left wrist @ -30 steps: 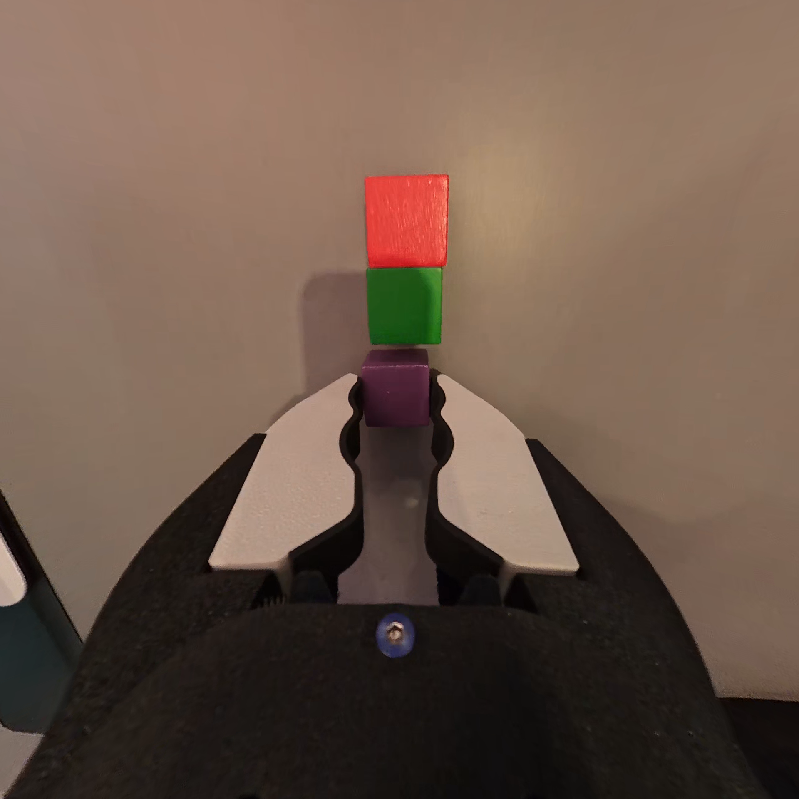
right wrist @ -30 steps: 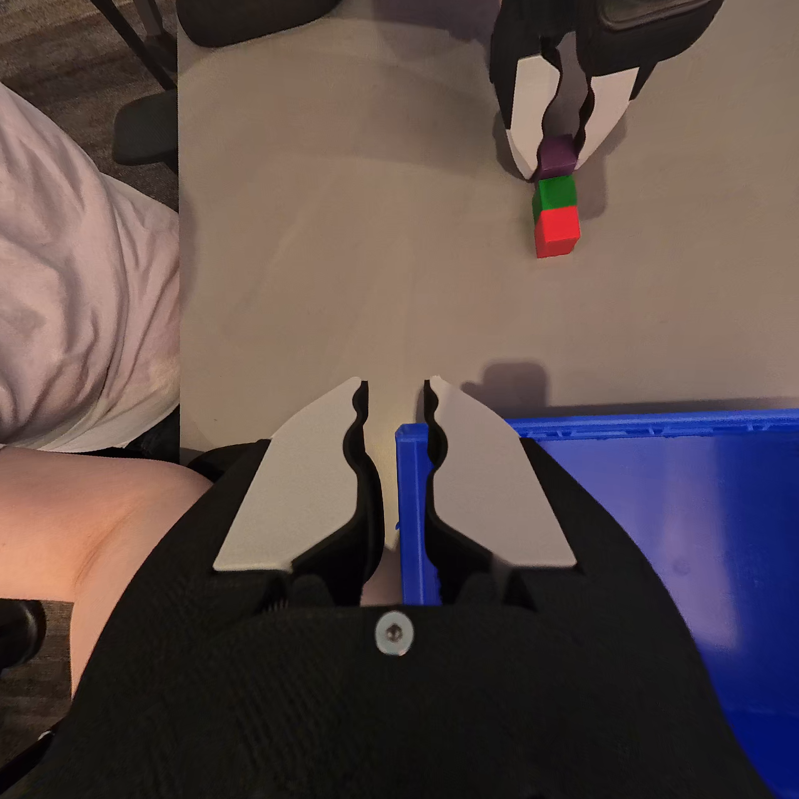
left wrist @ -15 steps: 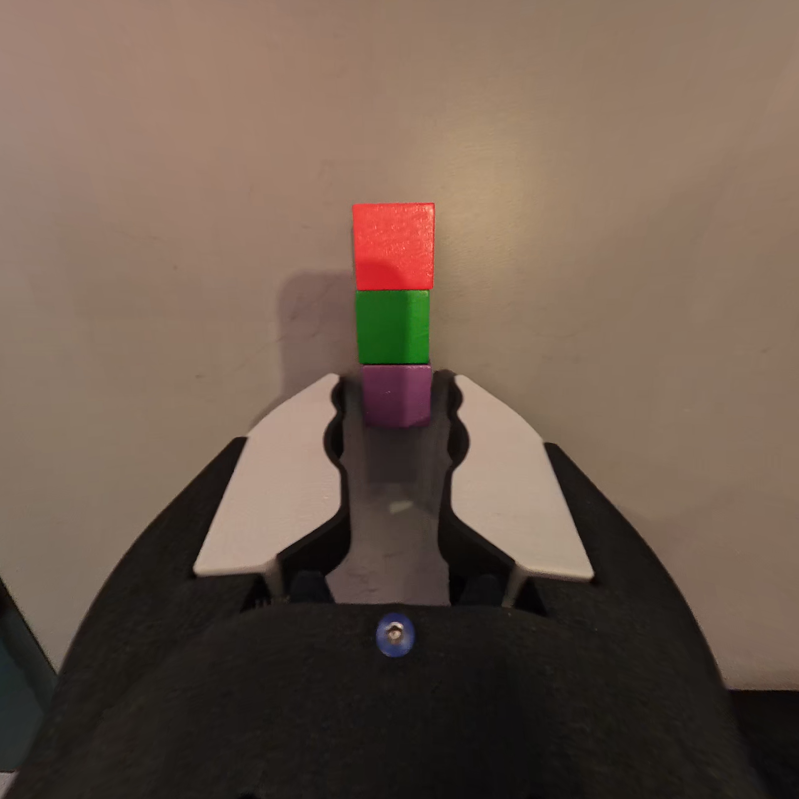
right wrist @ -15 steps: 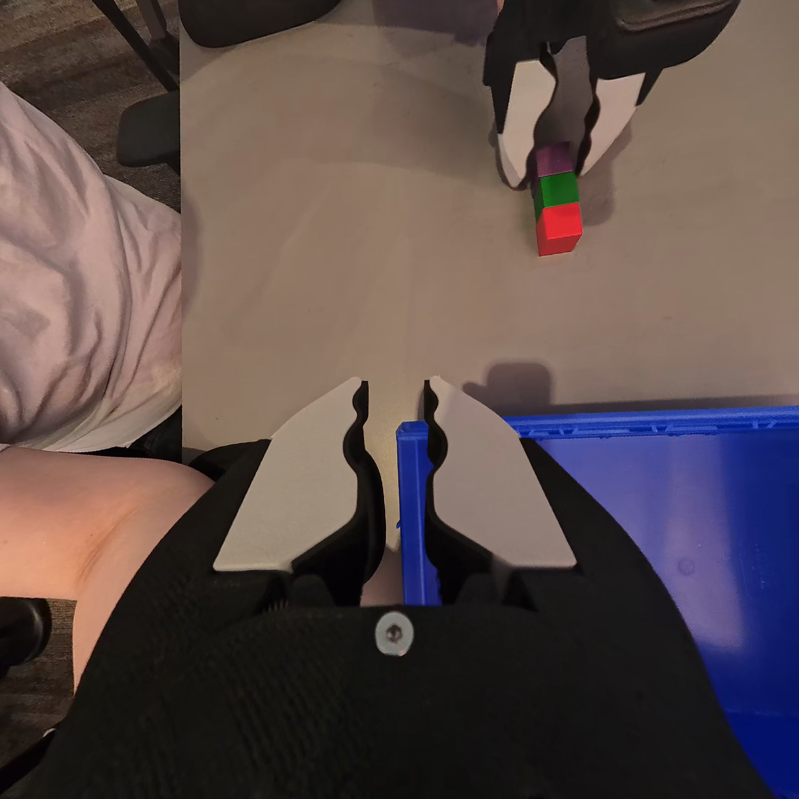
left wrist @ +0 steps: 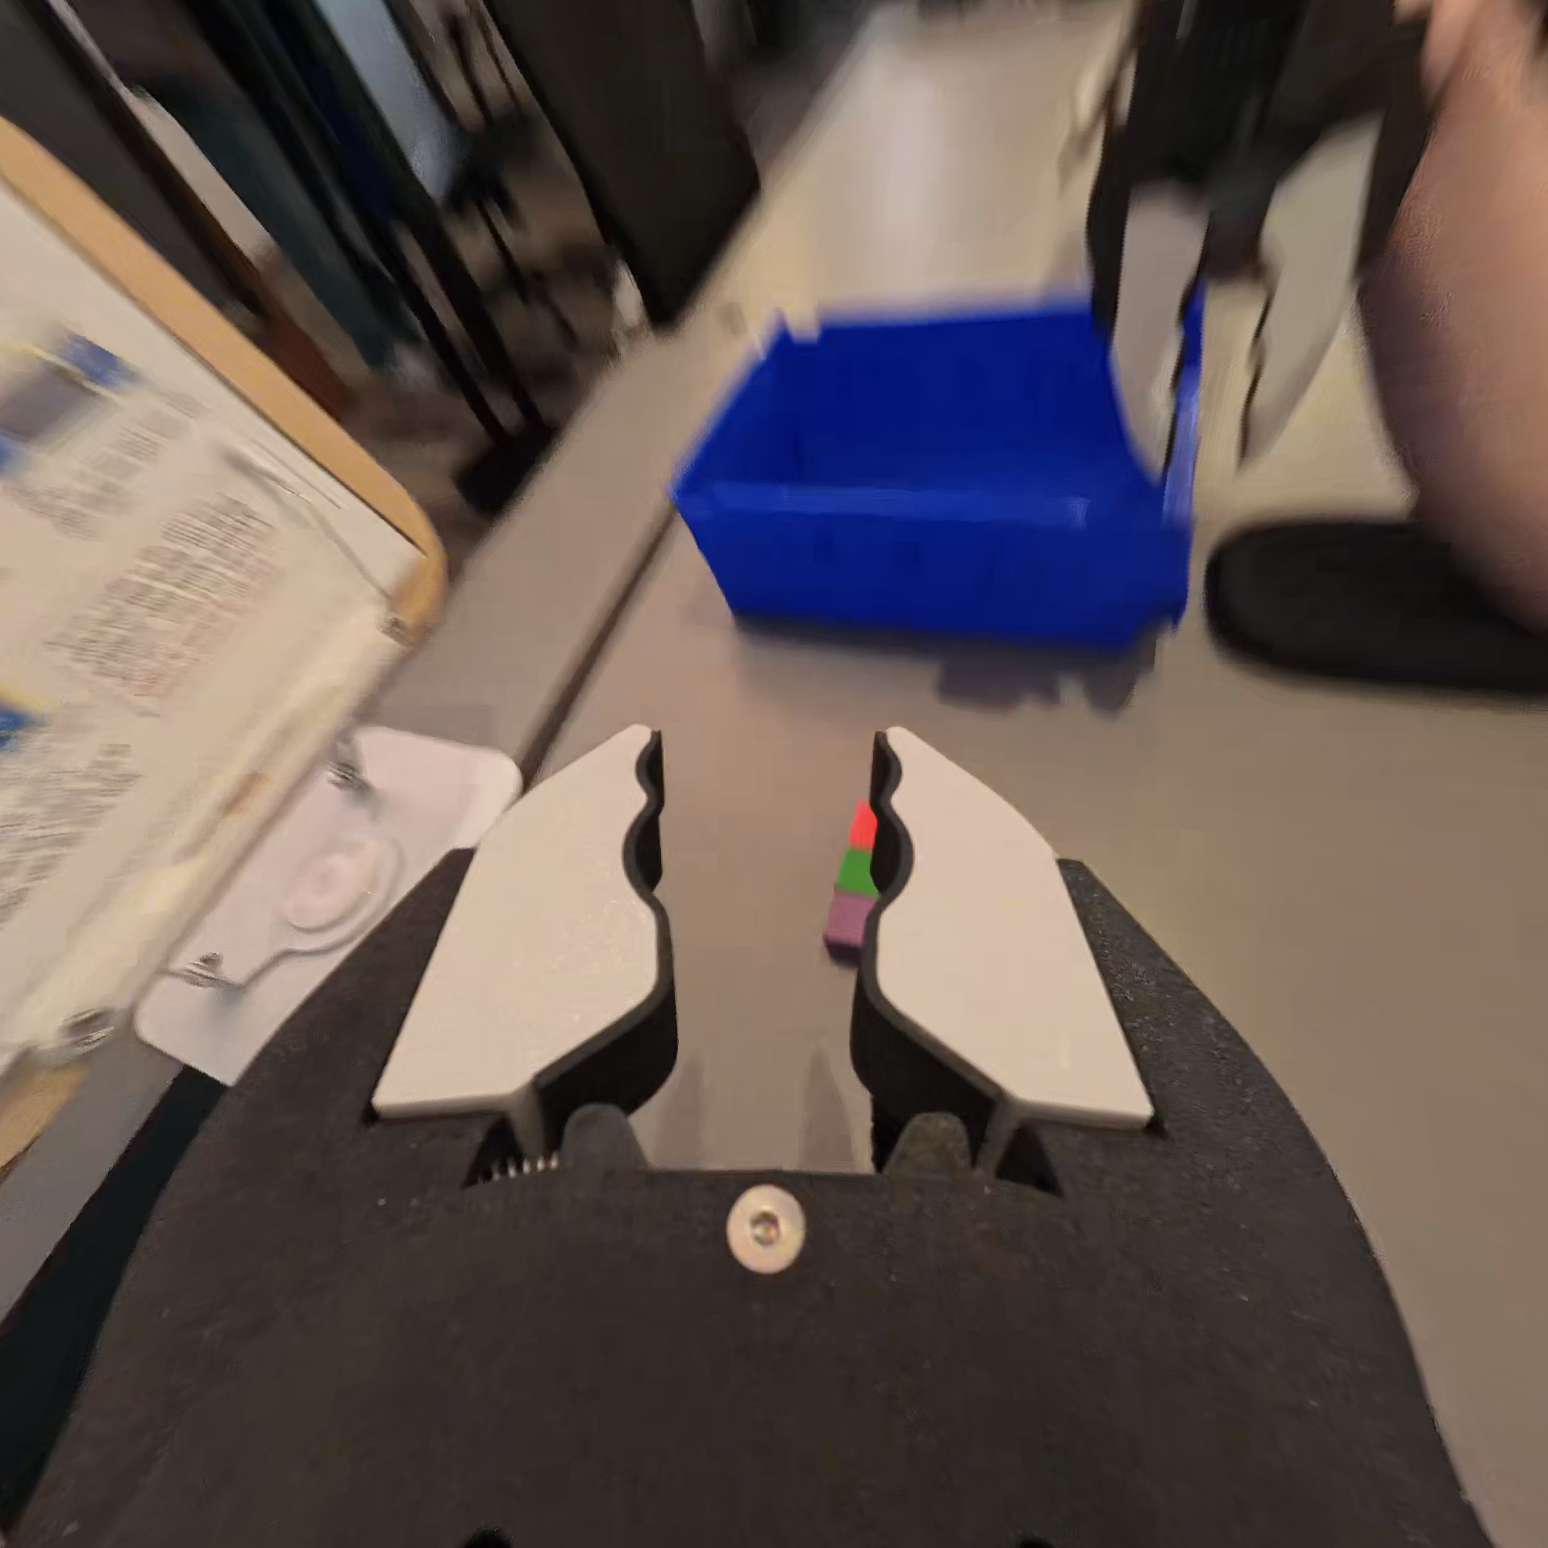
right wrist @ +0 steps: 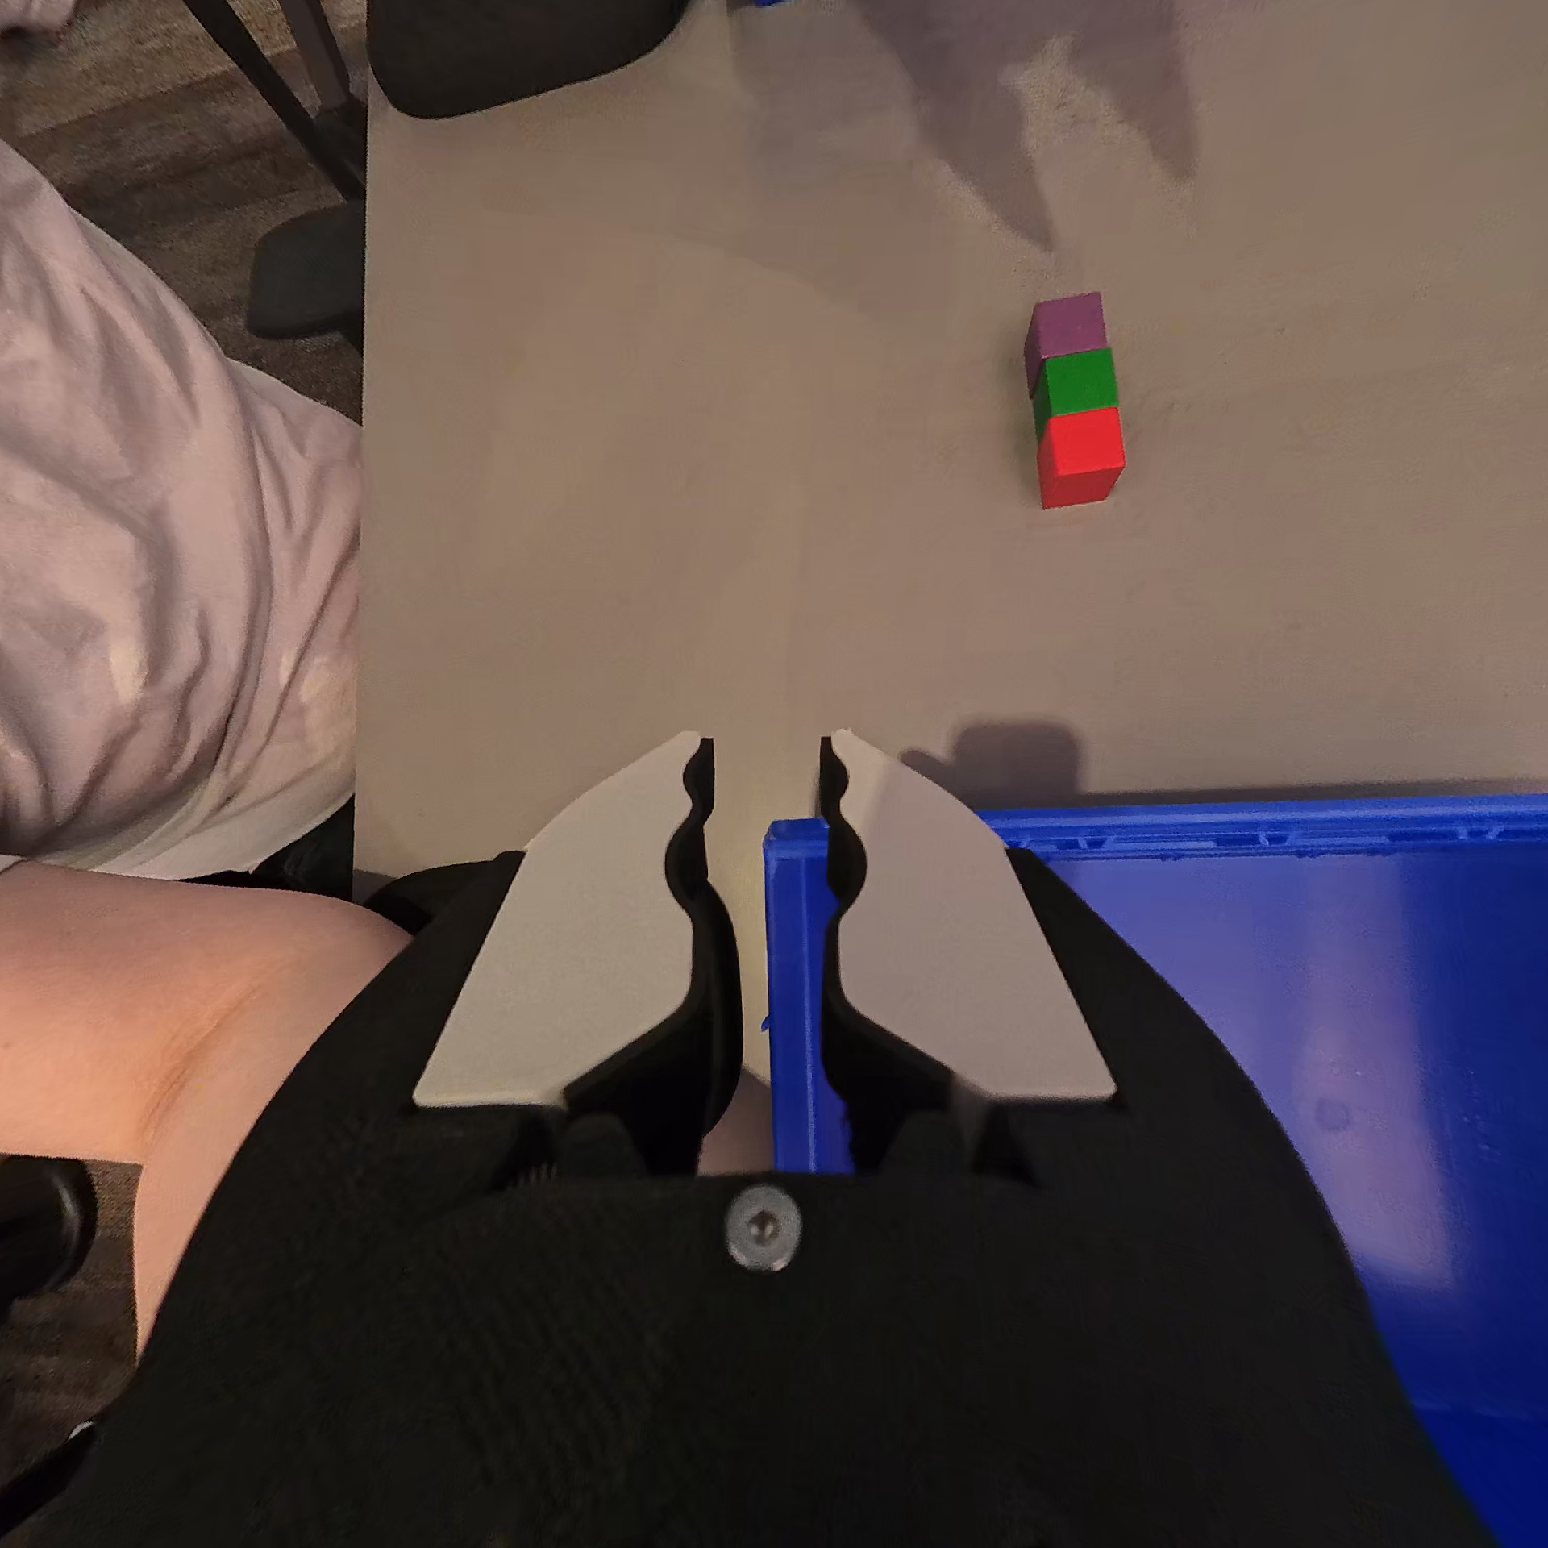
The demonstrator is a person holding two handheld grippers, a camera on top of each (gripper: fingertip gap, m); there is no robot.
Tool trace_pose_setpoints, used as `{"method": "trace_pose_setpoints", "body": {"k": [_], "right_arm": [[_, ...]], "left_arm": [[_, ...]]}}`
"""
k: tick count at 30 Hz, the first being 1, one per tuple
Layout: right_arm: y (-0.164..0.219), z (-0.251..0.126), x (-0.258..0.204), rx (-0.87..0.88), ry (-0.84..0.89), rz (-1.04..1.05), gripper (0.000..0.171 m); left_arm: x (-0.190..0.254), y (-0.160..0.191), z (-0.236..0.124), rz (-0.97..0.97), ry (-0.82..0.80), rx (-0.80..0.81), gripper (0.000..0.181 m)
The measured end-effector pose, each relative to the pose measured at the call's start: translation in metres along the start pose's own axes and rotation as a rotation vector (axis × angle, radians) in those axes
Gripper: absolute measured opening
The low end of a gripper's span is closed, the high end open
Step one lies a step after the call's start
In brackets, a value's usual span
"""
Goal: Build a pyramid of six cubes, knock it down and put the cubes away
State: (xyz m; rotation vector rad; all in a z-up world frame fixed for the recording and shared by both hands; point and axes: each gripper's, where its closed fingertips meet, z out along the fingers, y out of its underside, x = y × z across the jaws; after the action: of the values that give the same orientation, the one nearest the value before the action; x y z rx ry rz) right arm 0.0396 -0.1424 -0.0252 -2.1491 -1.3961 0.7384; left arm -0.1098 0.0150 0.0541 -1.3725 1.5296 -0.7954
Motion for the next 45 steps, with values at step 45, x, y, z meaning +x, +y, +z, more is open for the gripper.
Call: {"method": "trace_pose_setpoints", "body": {"k": [45], "right_arm": [[-0.068,-0.216,0.082,1.091,1.148,-0.07,0.014]], "left_arm": [[-0.058,-0.024,-0.22,-0.154,-0.519,0.634,0.0]]}}
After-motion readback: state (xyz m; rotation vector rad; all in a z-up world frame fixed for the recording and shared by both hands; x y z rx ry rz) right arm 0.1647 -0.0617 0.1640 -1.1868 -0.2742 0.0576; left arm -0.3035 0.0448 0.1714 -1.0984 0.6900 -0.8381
